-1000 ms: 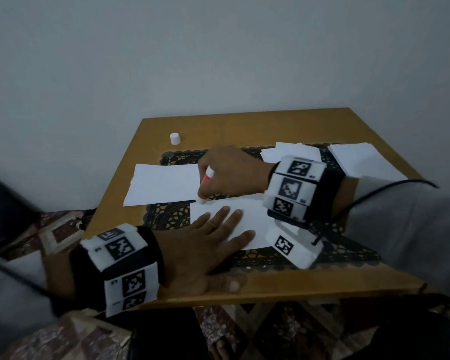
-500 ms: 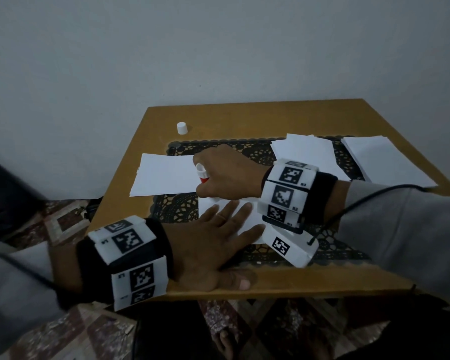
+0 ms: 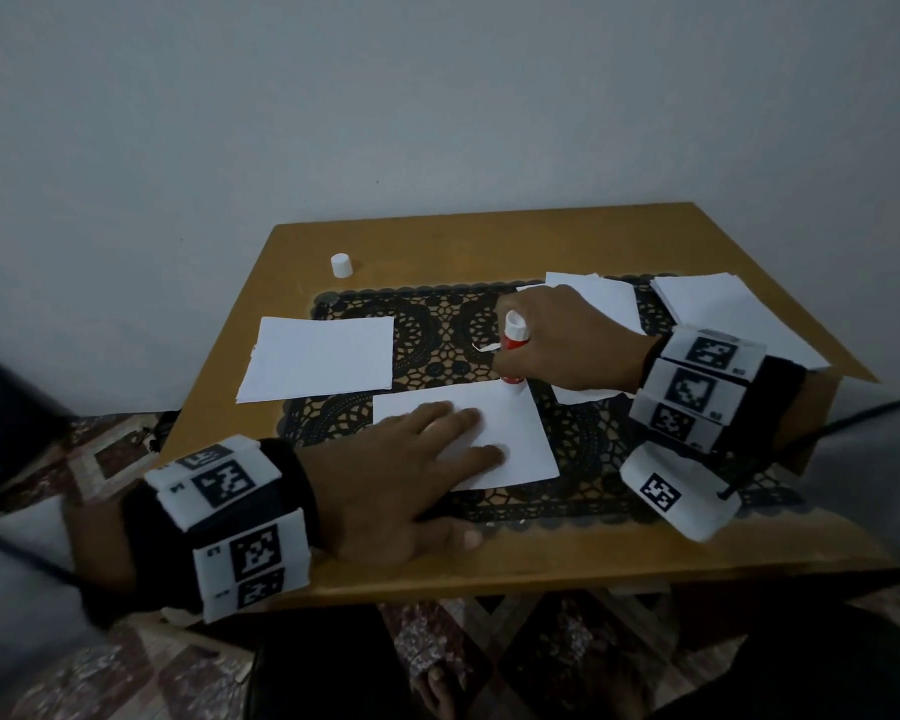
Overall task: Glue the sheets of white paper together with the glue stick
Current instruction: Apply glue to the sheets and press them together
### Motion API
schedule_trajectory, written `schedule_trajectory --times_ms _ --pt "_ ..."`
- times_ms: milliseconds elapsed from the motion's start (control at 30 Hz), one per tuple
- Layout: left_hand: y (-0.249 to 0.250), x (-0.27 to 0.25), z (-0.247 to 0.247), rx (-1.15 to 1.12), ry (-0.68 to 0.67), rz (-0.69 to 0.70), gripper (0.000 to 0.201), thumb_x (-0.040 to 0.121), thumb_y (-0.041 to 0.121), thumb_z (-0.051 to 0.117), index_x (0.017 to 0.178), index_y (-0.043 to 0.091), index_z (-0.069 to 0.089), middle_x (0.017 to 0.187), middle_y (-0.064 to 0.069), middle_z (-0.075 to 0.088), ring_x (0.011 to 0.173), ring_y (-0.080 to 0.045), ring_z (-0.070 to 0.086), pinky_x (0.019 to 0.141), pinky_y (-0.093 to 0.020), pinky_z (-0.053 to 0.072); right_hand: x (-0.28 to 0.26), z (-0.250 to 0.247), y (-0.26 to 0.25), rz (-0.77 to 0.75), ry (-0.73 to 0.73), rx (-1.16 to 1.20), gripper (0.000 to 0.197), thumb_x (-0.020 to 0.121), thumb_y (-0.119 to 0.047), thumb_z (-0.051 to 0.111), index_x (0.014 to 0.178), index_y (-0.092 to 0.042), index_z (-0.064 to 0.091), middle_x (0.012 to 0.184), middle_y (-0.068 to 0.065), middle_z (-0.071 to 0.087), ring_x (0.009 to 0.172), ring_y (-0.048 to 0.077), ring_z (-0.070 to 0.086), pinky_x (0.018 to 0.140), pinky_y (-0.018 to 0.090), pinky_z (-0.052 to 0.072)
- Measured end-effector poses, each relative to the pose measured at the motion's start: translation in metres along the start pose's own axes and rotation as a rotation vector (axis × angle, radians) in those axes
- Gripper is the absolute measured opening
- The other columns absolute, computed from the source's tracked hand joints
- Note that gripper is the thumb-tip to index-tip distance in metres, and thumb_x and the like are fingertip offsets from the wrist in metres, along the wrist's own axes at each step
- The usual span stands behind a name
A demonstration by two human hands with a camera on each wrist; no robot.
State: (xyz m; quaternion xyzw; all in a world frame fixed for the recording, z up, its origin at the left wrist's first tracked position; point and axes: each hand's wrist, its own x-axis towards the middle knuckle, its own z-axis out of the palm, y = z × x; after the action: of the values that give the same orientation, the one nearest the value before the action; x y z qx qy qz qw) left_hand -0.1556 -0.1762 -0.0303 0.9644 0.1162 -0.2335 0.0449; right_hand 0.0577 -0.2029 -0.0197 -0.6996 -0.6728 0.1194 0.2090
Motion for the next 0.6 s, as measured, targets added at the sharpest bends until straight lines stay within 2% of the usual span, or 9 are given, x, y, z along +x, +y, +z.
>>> schedule_trajectory --times_ms 100,167,233,333,467,600 --pt "-0.004 0.009 -0.009 0.034 0.085 0.008 0.069 0.093 0.063 0.027 0.151 0.036 0.003 0.157 0.003 0.004 0.141 -0.022 0.010 0.115 -0.043 0.022 0.000 -0.006 0.004 0.013 0.036 -0.010 0.027 0.076 -0.024 0.071 0.078 0.000 0.058 0.075 0.008 0.060 0.065 0.018 0.050 0.056 0.028 0.037" --pt "-0.008 0.014 -0.015 0.053 0.117 0.017 0.065 0.096 0.053 0.035 0.151 0.032 0.008 0.153 0.002 0.013 0.132 -0.021 0.019 0.111 -0.039 0.028 -0.001 -0.015 0.000 0.018 0.111 0.020 0.030 0.078 -0.030 0.071 0.079 -0.002 0.058 0.074 0.007 0.059 0.063 0.016 0.049 0.056 0.031 0.038" --pt "-0.012 0.018 -0.018 0.057 0.136 0.019 0.067 0.095 0.045 0.046 0.151 0.031 0.011 0.151 0.002 0.017 0.128 -0.020 0.022 0.108 -0.036 0.030 -0.002 -0.021 -0.006 0.001 0.160 0.034 0.032 0.079 -0.034 0.070 0.079 -0.004 0.058 0.072 0.006 0.059 0.062 0.017 0.050 0.056 0.034 0.041" --pt "-0.016 0.022 -0.019 0.037 0.152 0.021 0.073 0.090 0.042 0.056 0.150 0.033 0.016 0.147 0.003 0.022 0.125 -0.019 0.025 0.104 -0.034 0.033 -0.008 -0.018 -0.014 -0.043 0.098 0.039 0.031 0.080 -0.031 0.070 0.079 -0.002 0.058 0.072 0.007 0.061 0.062 0.021 0.053 0.055 0.036 0.042" --pt "-0.016 0.024 -0.022 0.023 0.152 0.028 0.071 0.088 0.041 0.059 0.148 0.033 0.022 0.147 0.004 0.024 0.124 -0.020 0.027 0.104 -0.035 0.035 -0.012 -0.004 -0.004 -0.027 0.055 -0.004 0.023 0.079 -0.025 0.070 0.079 -0.005 0.058 0.075 0.003 0.061 0.067 0.016 0.054 0.058 0.031 0.039" --pt "-0.017 0.025 -0.022 0.014 0.148 0.026 0.069 0.088 0.040 0.060 0.147 0.034 0.025 0.149 0.005 0.023 0.128 -0.020 0.025 0.106 -0.034 0.033 -0.012 -0.001 0.005 0.009 0.046 0.022 0.022 0.081 -0.026 0.070 0.082 -0.007 0.058 0.078 0.000 0.060 0.069 0.014 0.054 0.057 0.025 0.038"
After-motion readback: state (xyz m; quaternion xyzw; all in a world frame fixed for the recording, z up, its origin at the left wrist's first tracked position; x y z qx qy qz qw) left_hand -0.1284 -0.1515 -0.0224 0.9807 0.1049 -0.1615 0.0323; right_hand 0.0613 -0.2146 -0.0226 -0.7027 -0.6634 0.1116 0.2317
